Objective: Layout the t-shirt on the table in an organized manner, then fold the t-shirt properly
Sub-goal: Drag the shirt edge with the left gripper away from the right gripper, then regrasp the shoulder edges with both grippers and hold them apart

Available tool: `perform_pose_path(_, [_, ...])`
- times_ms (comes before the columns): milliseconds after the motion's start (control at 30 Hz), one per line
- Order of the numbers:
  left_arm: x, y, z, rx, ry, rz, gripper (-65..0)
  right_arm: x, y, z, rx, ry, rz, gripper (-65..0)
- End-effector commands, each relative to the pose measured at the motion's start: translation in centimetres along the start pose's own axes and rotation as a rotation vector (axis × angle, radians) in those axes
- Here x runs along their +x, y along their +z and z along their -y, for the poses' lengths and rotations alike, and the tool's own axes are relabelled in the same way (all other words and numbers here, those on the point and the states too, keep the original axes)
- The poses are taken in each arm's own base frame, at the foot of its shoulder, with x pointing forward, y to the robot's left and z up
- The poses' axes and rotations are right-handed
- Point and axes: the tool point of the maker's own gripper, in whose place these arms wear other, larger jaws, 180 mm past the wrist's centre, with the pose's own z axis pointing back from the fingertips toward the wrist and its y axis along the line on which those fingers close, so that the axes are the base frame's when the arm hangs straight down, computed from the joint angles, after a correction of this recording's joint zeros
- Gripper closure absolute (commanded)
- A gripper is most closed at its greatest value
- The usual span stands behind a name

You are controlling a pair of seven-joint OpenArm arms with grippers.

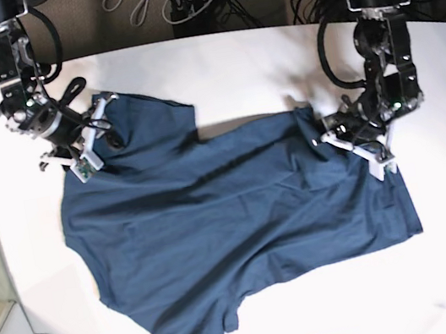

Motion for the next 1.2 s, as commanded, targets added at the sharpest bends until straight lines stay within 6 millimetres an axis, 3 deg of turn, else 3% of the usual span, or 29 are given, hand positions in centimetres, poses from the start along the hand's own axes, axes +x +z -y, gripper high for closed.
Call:
perform_pose_path(0, [0.2,0.2,0.2,-0.009,-0.005,-0.008,-7.8,-2.5,0.2,0.8,-0.033,0.045,-0.121,-28.8])
perform_pose_path(67, [1.1,0.8,-0.5,0.009,-0.021,0.012,0.0,-2.4,0.2,0.9,-0.033,0.045,-0.119,-28.8])
perform_pose_path(433, [8.1,7.2,-4.6,0.146,-0.216,0.034,-0.2,-2.1,0.3,1.9,-0.048,0.06,-0.12,-28.8])
perform_pose_path(533, [9.9,8.1,-5.4,0.2,-0.31,0.019,-0.2,-1.9,0.0,2.4,-0.055,0.057,-0.12,-28.8])
perform_pose_path(600, [9.6,8.1,-5.7,0.234,-0.379,-0.023,-0.5,-1.8,-0.1,2.8,-0.061,0.055,-0.12,-28.8])
perform_pose_path(733, [7.0,7.8,-7.4,0.347,-0.514,-0.146,-0.5,-2.4,0.1,3.5,-0.069,0.066,-0.14,-28.8])
perform_pose_path(800, [5.3,7.6,-9.3,0.42,-0.552,-0.19,-0.5,-2.4,0.2,3.6,-0.069,0.067,-0.141,-28.8])
perform_pose_path(867, [5.2,7.6,-10.8,0.495,-0.594,-0.18,-0.8,-2.4,0.2,3.6,-0.069,0.067,-0.141,-28.8])
perform_pose_path(933, [5.9,7.8,-11.7,0.556,-0.626,-0.149,-4.8,-2.4,0.2,3.6,-0.069,0.067,-0.141,-28.8])
perform_pose_path(967, [6.3,8.0,-12.2,0.589,-0.645,-0.132,-9.8,-2.4,0.1,3.5,-0.069,0.066,-0.14,-28.8])
perform_pose_path(1167, [9.7,9.0,-12.0,0.661,-0.628,0.028,-50.9,-2.6,0.2,3.3,-0.065,0.065,-0.143,-28.8])
